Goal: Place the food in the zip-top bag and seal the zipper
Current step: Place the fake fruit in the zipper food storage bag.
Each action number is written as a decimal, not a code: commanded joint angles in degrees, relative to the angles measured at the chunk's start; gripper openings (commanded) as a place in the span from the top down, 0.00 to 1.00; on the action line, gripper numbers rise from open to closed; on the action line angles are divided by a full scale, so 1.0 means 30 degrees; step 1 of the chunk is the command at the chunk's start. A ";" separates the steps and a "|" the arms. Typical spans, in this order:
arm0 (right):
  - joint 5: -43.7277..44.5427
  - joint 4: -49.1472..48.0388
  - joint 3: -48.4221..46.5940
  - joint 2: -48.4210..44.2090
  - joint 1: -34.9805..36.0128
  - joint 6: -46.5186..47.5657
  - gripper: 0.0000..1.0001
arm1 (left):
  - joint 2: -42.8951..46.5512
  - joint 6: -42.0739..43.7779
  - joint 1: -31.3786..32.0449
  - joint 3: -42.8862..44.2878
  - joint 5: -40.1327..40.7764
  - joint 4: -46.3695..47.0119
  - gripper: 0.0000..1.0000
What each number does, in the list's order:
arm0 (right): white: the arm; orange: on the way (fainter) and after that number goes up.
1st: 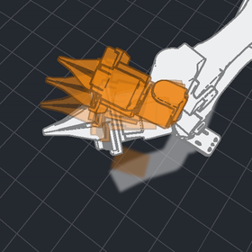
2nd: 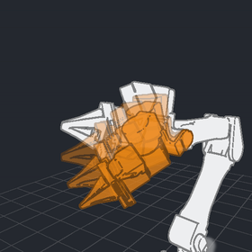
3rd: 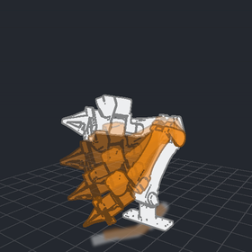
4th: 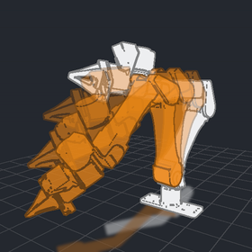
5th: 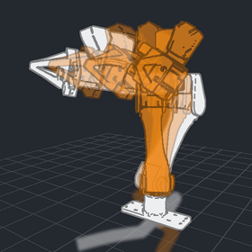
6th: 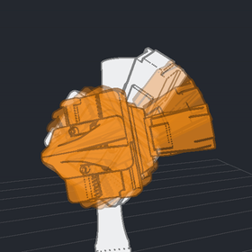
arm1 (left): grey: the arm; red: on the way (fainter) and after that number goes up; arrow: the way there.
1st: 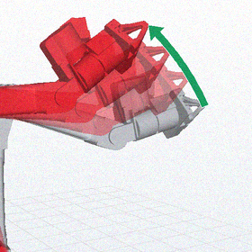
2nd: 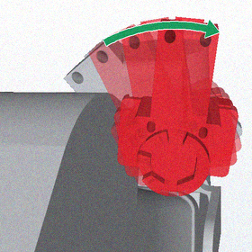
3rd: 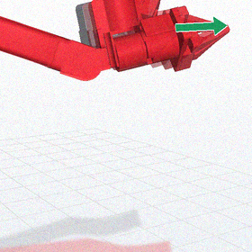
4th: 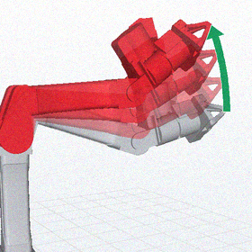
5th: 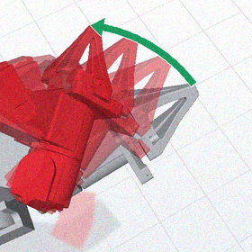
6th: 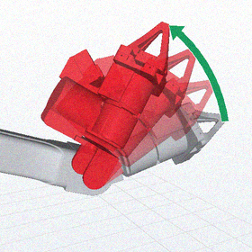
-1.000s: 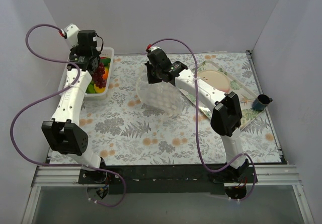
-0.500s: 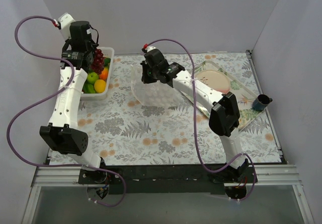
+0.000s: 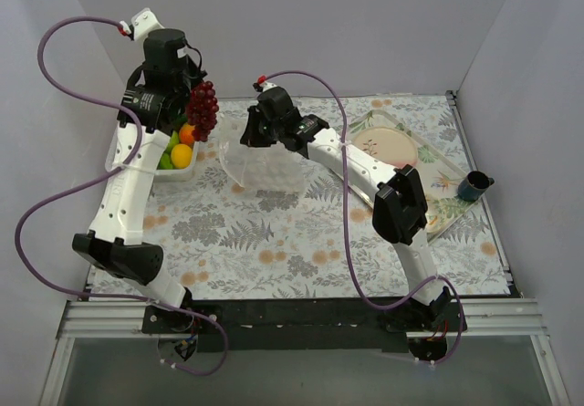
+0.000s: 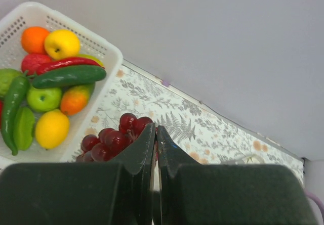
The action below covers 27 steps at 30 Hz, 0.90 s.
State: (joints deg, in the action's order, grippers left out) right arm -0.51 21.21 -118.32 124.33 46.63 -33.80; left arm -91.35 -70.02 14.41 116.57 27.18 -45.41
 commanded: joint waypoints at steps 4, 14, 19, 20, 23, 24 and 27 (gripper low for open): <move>-0.2808 -0.3373 0.0649 -0.0428 -0.0191 -0.2615 0.99 | 0.1065 -0.1151 0.1346 0.0108 -0.0182 -0.0421 1.00; -0.5686 -0.6248 0.3373 -0.1015 -0.1393 -0.5898 0.99 | 0.1301 -0.1446 0.1494 0.0076 -0.1120 -0.0449 1.00; -0.6887 -0.8183 0.3904 -0.0694 -0.1481 -0.7451 0.99 | 0.1358 -0.1709 0.1552 0.0019 -0.1677 -0.0567 1.00; -0.6947 -0.8213 0.3788 -0.0518 -0.1481 -0.7598 0.99 | 0.1417 -0.1680 0.1553 -0.0010 -0.1677 -0.0567 1.00; -0.7182 -0.8710 0.3728 -0.0283 -0.1481 -0.8153 0.99 | 0.1534 -0.1593 0.1523 -0.0010 -0.1559 -0.0626 1.00; -0.7269 -0.8885 0.3815 -0.0253 -0.1481 -0.8302 0.99 | 0.1534 -0.1592 0.1523 -0.0010 -0.1560 -0.0655 1.00; -0.7621 -0.9705 0.4136 -0.0165 -0.1481 -0.9034 0.99 | 0.1652 -0.1592 0.1552 -0.0244 -0.1472 -0.0655 1.00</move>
State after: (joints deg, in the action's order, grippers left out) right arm -20.43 -1.45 -106.15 124.31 41.93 -56.95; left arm -90.76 -74.65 18.68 115.77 23.03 -47.77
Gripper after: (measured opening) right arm 0.031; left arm 0.015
